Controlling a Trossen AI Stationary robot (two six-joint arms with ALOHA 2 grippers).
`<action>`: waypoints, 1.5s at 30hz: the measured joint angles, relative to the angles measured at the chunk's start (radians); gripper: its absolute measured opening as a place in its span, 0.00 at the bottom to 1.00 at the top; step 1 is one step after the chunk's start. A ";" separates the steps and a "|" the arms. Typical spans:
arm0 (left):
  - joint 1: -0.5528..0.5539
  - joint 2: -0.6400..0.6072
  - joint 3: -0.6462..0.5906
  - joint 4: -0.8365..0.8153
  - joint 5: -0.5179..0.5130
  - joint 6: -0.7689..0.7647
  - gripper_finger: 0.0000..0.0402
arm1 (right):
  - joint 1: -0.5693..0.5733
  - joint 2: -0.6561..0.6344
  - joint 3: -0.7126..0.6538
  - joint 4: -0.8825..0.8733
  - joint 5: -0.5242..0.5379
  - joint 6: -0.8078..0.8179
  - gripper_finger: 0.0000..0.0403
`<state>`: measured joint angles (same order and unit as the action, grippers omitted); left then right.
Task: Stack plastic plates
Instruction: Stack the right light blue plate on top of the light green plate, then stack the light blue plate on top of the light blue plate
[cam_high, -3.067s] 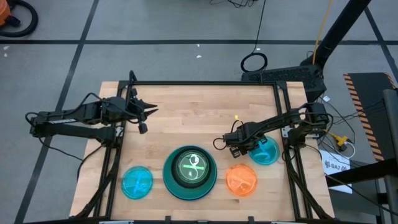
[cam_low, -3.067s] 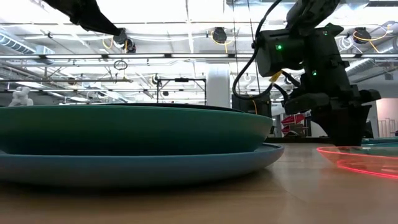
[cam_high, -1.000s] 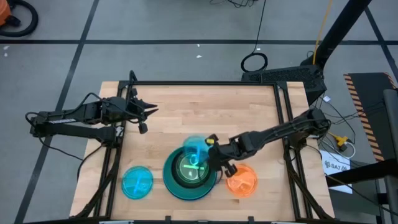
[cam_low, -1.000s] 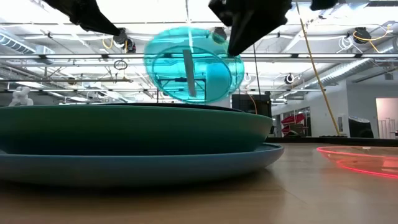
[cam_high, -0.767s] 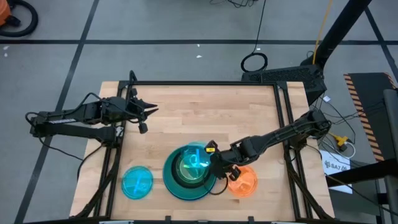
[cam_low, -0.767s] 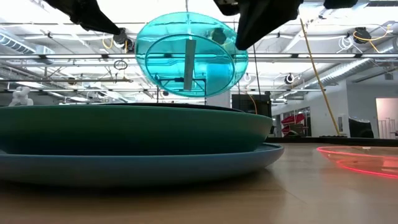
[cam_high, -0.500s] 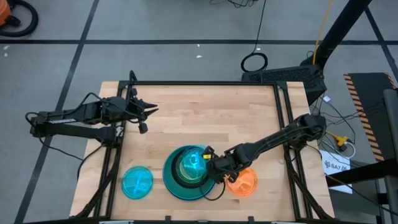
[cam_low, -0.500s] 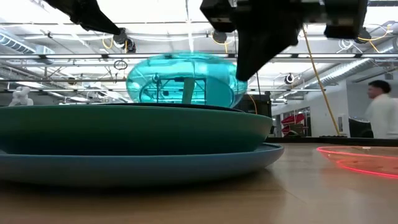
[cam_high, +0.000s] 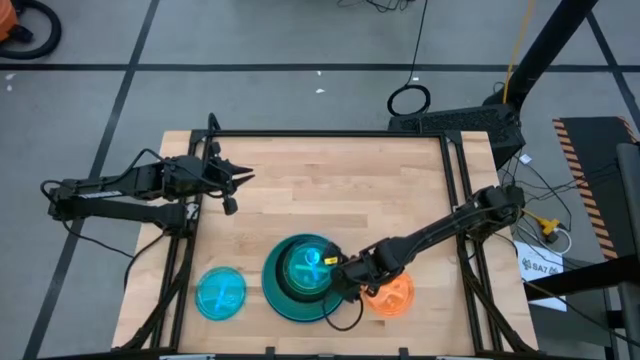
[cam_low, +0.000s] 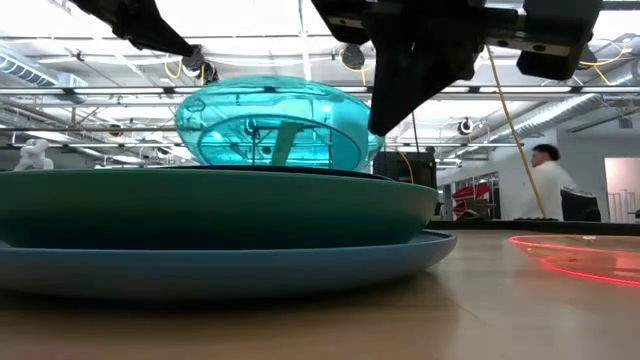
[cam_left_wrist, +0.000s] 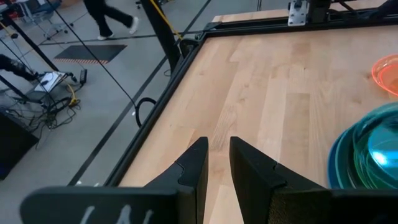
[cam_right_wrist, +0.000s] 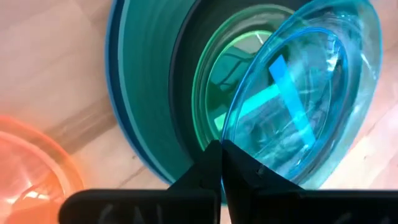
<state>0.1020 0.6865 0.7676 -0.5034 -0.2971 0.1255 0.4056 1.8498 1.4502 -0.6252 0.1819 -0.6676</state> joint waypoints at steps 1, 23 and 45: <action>0.000 0.000 0.000 0.000 0.000 0.000 0.18 | 0.001 0.003 0.000 0.009 0.001 0.002 0.00; 0.000 0.000 0.000 -0.001 0.000 -0.004 0.18 | 0.002 0.036 0.000 0.078 0.004 0.107 0.05; 0.000 0.000 0.000 -0.002 0.000 -0.008 0.18 | -0.012 0.031 -0.001 0.088 0.013 0.238 0.37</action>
<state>0.1021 0.6865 0.7673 -0.5049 -0.2970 0.1177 0.3935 1.8807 1.4490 -0.5373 0.1945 -0.4296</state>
